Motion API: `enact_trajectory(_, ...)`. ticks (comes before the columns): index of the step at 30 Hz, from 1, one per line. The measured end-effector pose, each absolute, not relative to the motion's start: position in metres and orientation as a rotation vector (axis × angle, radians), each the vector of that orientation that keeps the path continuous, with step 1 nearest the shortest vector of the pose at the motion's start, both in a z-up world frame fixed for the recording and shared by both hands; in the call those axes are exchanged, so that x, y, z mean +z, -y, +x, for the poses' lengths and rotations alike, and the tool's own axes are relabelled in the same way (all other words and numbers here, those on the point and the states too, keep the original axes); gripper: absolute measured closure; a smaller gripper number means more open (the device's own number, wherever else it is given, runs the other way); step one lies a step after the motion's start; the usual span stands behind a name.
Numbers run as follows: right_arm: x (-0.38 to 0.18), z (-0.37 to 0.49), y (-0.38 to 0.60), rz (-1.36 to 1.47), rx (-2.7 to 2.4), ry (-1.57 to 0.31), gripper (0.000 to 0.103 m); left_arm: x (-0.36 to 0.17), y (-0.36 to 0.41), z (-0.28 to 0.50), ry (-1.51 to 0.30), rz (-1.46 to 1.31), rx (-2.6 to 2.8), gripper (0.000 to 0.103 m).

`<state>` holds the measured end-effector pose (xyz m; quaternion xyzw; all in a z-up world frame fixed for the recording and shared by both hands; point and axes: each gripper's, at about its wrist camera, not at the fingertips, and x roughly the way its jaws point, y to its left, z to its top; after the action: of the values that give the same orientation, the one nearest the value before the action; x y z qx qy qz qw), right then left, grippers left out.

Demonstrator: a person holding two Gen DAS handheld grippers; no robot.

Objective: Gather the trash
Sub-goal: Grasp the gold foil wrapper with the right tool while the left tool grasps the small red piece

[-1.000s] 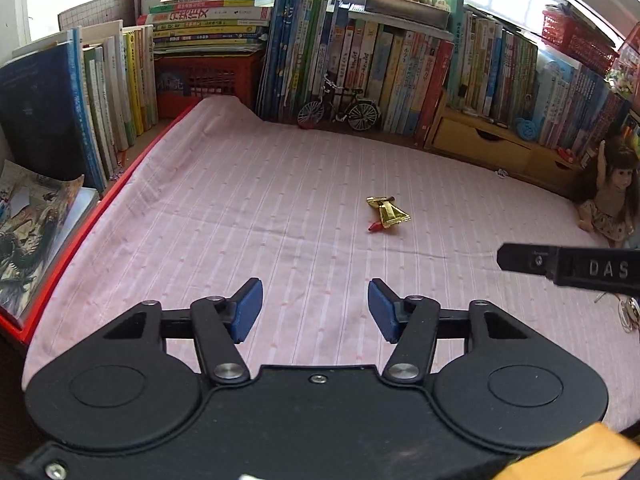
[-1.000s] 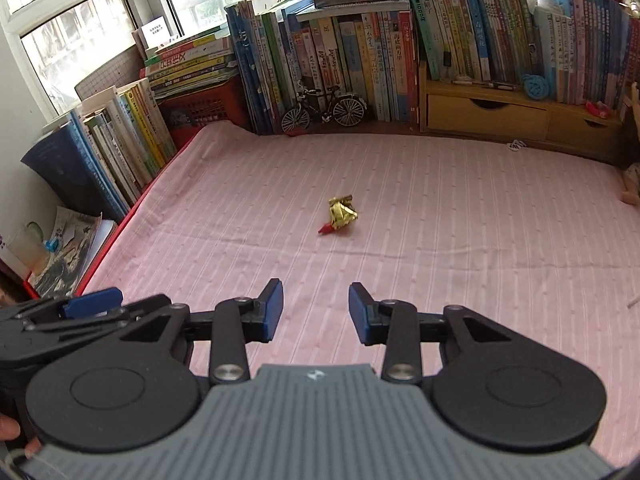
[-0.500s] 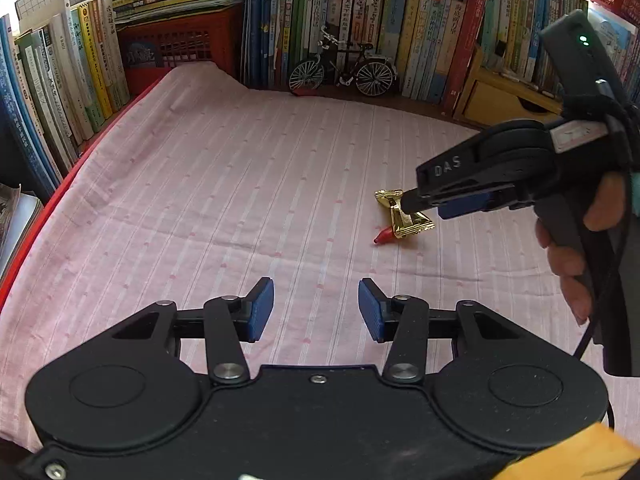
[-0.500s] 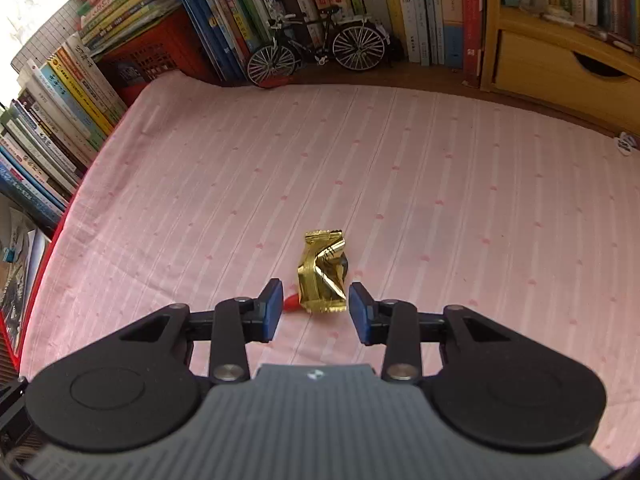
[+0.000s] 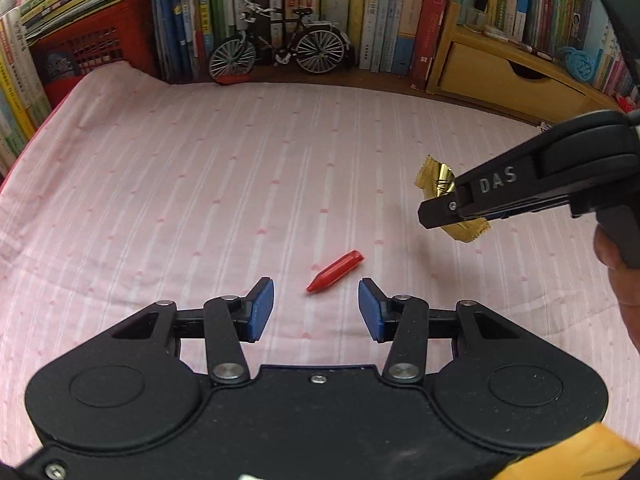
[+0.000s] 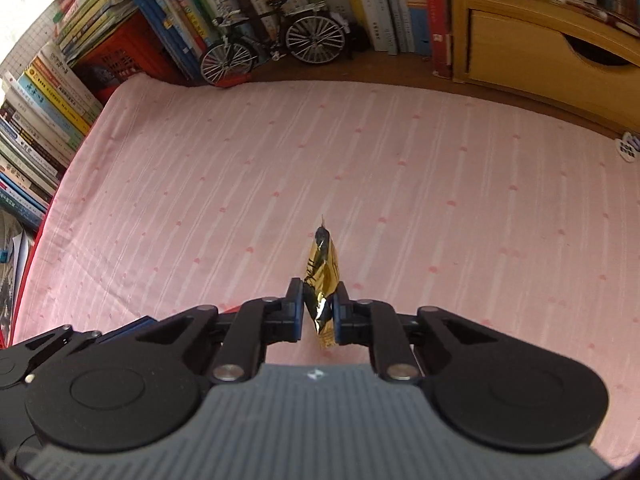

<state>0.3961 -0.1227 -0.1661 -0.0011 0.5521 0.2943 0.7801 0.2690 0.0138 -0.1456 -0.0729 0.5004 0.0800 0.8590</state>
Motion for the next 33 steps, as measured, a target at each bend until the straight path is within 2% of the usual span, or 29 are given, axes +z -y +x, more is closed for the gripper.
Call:
enact_trajectory(3,-0.165,0.401,0.146,0.023,0.606,-1.193,0.084,-0.152,0.000,0.289,-1.057,-0.129,0.137,0.058)
enact_trajectory(5,-0.166,0.403,0.158,0.017,0.583,-1.193,0.084,-0.158,0.007,0.299,-1.074,-0.114,0.130,0.062)
enact_trajectory(7,-0.166,0.402,0.165,0.008,0.561,-1.192,0.084,-0.167,0.012,0.308,-1.113,-0.114,0.135,0.092)
enact_trajectory(22,-0.145,0.393,0.171,-0.011,0.546,-1.145,0.084,-0.144,0.019,0.303,-1.079,-0.158,0.156,0.094)
enact_trajectory(33,-0.125,0.361,0.172,-0.026,0.539,-1.106,0.084,-0.115,0.013,0.268,-1.022,-0.186,0.177,0.094)
